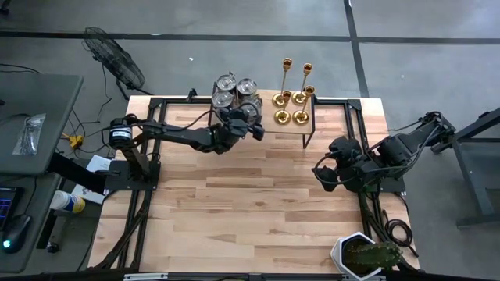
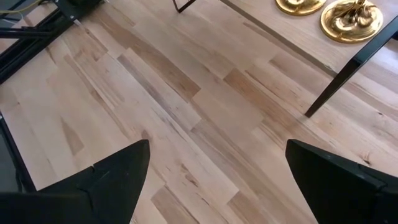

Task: Pick & Place candle stick holders
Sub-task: Align the silver scented candle on the shelf with the silver scented candle, then return to Home Position

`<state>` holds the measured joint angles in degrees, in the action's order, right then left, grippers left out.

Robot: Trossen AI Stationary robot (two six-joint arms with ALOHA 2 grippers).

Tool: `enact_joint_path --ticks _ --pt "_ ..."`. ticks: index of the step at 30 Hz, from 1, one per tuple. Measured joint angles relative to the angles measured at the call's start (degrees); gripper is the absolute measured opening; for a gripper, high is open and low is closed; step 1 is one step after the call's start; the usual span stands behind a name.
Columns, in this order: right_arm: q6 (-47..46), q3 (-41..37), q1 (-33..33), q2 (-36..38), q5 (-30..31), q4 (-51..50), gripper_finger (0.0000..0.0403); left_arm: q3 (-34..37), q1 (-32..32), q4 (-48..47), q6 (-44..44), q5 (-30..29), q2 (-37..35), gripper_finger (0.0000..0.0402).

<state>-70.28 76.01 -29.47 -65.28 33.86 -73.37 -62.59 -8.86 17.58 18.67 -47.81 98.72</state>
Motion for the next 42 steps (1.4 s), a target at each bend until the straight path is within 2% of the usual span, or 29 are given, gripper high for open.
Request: enact_joint_path --ticks 10,17,25,36,42 --pt "-0.16 0.0 0.0 0.0 -1.02 0.03 0.0368 -1.53 1.49 -0.2 -3.85 -2.56 -0.09 0.0391" --pt "-0.16 0.0 0.02 0.0 -1.3 0.03 0.0368 -1.53 2.67 -1.06 -3.86 -8.23 -0.09 0.0391" --pt "-0.1 0.0 0.02 -0.01 -1.29 0.03 0.0368 -1.55 2.51 -1.01 -4.2 -7.87 -1.7 0.0391" --pt "-0.03 0.0 0.02 -0.02 -1.45 0.18 0.0368 -1.61 2.51 4.57 -10.66 -8.26 -3.7 0.0391" --pt "-0.07 0.0 0.02 -0.02 -1.45 0.2 0.0368 -5.4 2.52 5.02 -15.61 -7.99 -3.76 0.0391"
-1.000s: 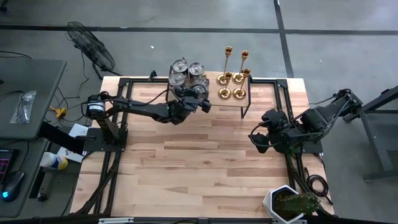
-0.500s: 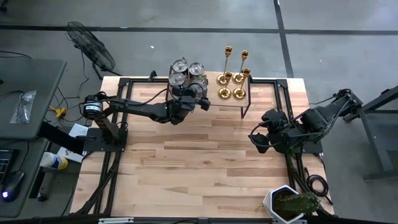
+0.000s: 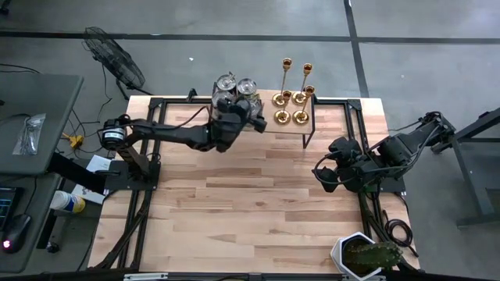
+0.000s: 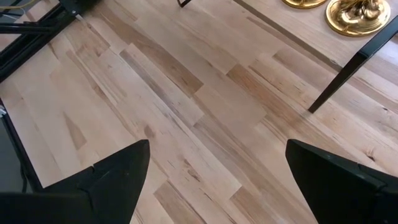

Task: Pick & Place candle stick holders
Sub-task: Return to Home Position

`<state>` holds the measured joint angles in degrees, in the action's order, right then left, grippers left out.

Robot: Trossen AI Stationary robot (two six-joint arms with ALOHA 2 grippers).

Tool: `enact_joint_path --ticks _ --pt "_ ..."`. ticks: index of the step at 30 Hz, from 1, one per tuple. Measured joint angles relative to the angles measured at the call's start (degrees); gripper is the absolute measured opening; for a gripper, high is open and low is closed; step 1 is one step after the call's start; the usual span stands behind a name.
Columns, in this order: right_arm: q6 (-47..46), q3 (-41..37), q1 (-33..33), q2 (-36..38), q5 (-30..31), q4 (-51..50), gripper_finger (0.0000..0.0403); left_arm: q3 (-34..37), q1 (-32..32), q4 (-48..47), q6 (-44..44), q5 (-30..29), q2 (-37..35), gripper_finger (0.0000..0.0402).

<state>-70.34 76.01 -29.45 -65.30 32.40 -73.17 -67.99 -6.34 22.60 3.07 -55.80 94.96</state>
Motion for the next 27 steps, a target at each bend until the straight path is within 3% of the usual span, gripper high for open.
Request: enact_joint_path --ticks 7,17,24,27 --pt "0.1 0.0 0.0 0.0 -0.67 -0.02 0.0368 -6.87 1.28 -1.08 -4.76 3.03 -1.4 0.0391" --pt "6.86 0.0 -0.01 0.07 -0.5 0.15 0.0368 -9.35 -0.05 -19.32 1.42 26.43 -13.01 0.039" --pt "11.87 0.0 0.0 0.48 5.18 -0.12 0.0368 -9.24 -0.39 -36.46 2.12 29.89 -21.18 0.039" --pt "19.27 0.0 0.51 0.64 8.93 -1.65 0.0368 -9.37 -0.38 -42.31 4.68 29.48 -24.36 0.039"
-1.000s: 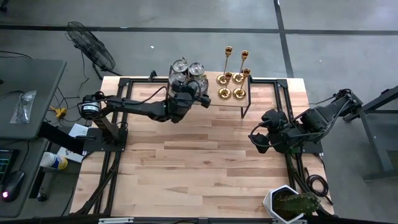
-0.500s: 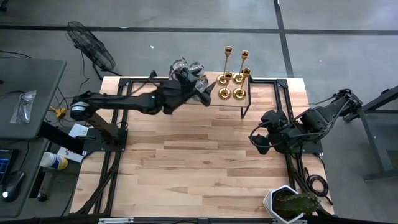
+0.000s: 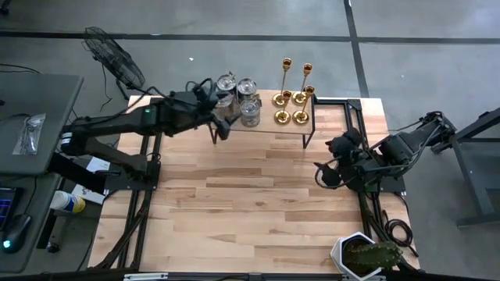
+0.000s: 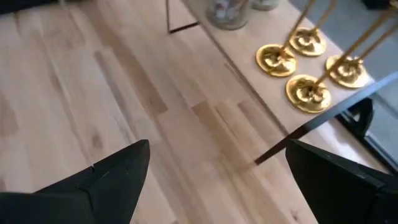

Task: Pick & Place candle stick holders
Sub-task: Return to Home Position

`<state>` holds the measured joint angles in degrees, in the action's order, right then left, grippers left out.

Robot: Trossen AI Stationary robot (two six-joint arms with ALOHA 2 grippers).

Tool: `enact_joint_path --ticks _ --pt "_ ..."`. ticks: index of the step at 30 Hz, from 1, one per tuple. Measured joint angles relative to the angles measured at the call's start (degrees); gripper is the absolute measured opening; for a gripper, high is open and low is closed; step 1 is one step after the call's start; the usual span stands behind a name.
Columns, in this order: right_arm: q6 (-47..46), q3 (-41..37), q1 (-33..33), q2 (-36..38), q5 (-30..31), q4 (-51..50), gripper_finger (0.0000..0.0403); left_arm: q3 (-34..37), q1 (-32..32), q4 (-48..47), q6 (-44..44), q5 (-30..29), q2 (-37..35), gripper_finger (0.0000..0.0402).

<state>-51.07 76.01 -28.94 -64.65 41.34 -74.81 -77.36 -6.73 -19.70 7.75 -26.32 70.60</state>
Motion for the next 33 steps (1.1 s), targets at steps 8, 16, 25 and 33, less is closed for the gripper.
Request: enact_joint_path --ticks 8,16,25,33 --pt "-15.16 -3.92 -1.81 2.31 10.4 3.74 0.0368 5.0 -0.03 -8.82 0.22 -1.49 -9.62 0.039" --pt "-9.5 -23.82 -3.21 15.71 8.14 33.26 0.0368 25.78 -0.04 0.19 6.12 0.38 -27.27 0.039" --pt "12.1 -46.15 6.27 27.6 -9.85 80.82 0.0368 43.49 -0.01 7.77 9.17 5.21 -46.2 0.0391" --pt "13.54 -60.43 19.29 33.62 -25.39 102.07 0.0368 53.68 -0.02 10.04 15.11 6.3 -54.96 0.0391"
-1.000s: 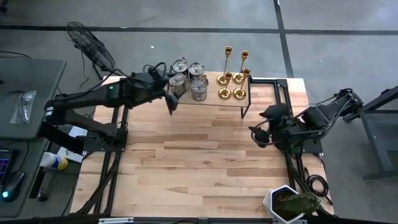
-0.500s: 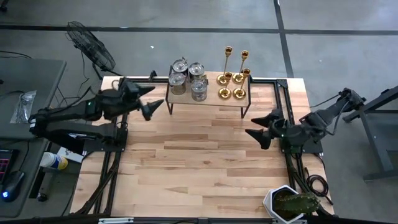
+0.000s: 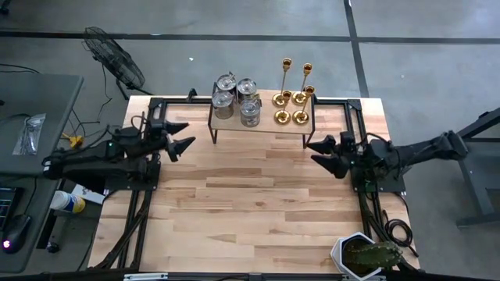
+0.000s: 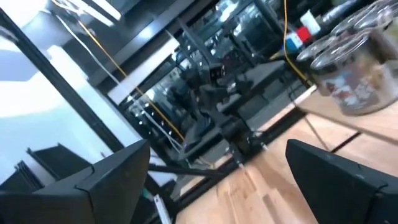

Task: Pick & Place candle stick holders
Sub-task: Return to Home Position

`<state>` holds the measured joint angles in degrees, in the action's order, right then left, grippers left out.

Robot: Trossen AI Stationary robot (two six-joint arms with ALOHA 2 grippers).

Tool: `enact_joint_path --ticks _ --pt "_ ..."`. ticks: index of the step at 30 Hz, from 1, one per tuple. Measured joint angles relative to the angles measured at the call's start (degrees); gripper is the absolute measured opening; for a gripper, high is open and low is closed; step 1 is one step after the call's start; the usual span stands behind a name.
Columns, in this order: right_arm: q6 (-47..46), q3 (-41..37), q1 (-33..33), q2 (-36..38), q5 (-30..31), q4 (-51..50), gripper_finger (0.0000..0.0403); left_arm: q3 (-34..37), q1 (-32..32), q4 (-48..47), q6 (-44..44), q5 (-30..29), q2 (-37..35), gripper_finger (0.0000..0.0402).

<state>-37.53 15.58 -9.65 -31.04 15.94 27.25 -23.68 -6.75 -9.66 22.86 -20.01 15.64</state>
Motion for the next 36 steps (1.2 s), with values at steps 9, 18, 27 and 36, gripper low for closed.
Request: enact_joint_path --ticks 9,18,27,36 --pt "-0.13 -8.1 4.43 8.48 -1.26 1.36 0.0368 7.06 -0.01 2.34 2.53 -2.66 -7.44 0.0391" --pt "2.71 -12.11 4.42 21.55 0.06 -4.17 0.0368 6.75 -0.03 -7.51 3.18 -7.48 -15.22 0.0391" --pt "3.26 -12.05 4.55 30.89 0.64 -14.05 0.0368 9.36 0.01 -6.38 6.22 -3.2 -15.32 0.0391" --pt "2.7 -15.08 4.57 30.2 0.42 -9.65 0.0368 18.78 0.01 6.27 9.4 1.76 -15.28 0.0391"
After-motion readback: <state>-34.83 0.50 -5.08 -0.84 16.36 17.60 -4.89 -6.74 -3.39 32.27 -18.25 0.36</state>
